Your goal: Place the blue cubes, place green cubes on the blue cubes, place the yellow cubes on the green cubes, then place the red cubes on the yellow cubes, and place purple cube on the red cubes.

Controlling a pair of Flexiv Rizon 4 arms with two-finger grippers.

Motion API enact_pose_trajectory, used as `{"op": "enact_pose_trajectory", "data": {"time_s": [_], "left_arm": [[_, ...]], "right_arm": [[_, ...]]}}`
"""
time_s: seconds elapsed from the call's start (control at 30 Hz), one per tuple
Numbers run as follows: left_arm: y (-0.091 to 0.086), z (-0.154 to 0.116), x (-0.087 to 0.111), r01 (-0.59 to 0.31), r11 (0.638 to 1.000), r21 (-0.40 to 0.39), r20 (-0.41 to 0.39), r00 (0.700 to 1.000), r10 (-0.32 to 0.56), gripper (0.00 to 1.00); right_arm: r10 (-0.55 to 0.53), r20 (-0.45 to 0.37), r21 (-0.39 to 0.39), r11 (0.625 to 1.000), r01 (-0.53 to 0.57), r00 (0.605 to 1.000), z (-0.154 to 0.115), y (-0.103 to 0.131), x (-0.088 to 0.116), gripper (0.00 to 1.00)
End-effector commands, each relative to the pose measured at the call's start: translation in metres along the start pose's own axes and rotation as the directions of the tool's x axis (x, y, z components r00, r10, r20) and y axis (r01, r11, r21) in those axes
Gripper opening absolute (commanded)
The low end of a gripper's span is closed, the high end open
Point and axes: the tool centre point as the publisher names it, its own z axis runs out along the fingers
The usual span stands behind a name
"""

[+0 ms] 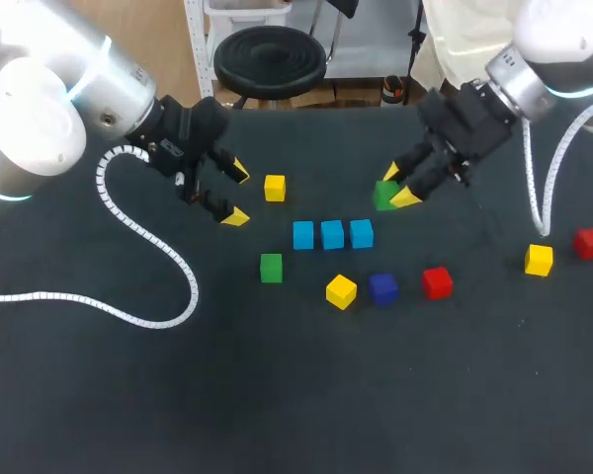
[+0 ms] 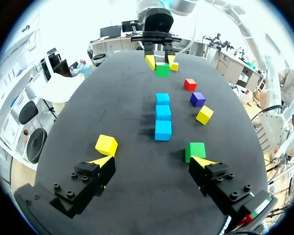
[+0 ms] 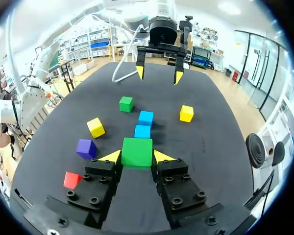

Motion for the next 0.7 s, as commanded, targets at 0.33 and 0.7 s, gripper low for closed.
{"op": "enact_pose_trajectory", "data": {"time_s": [0.33,0.7], "left_arm": [[0.001,0.0,0.001,-0.002,1.0,0.002,0.001,1.0,0.002,1.0],[0.001,0.0,0.001,-0.002,1.0,0.002,0.001,1.0,0.002,1.0]], "right_arm": [[0.0,0.003,-0.01,1.0,0.0,1.0,0.0,-0.003,0.001,0.0],[0.093,-0.085,-0.027,0.995,-0.096,0.992,0.034,0.005,-0.02,0.0]]}}
